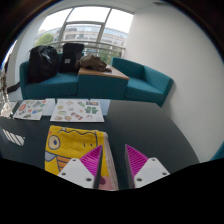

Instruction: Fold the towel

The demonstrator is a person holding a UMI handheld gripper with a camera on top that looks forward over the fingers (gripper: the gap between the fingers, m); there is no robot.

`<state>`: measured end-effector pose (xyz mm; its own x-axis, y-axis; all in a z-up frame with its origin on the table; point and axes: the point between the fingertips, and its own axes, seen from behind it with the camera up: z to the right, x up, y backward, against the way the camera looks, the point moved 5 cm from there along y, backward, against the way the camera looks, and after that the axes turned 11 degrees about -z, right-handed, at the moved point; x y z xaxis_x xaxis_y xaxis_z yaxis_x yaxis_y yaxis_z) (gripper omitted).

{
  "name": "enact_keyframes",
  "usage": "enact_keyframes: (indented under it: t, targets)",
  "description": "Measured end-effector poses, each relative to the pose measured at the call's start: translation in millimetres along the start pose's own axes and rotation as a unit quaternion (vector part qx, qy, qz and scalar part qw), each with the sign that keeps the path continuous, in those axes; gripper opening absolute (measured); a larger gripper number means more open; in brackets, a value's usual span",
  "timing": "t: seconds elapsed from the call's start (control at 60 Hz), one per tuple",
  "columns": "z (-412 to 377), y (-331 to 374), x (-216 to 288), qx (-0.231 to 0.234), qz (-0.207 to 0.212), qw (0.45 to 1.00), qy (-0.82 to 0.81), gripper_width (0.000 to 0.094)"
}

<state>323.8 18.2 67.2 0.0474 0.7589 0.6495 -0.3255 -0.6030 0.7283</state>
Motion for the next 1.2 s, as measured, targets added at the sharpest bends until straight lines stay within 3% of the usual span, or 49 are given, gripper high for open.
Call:
enact_keyframes:
  t: [0.033,0.283,0.5,0.883,1.2]
  targets:
    - [8,-1,-1,-0.010,0.002,1.000,0.001,0.0496]
    - [11,95,35,0.046,0.082,0.995,-0.044,0.0758]
    - [-49,214,27,0.140,0.123,0.980,-0.065,0.0819]
    - [-168,316,-85,0.202,0.106,0.974,-0.007,0.0821]
    - [-206,379,-99,0.229,0.142,0.962,0.030,0.0828]
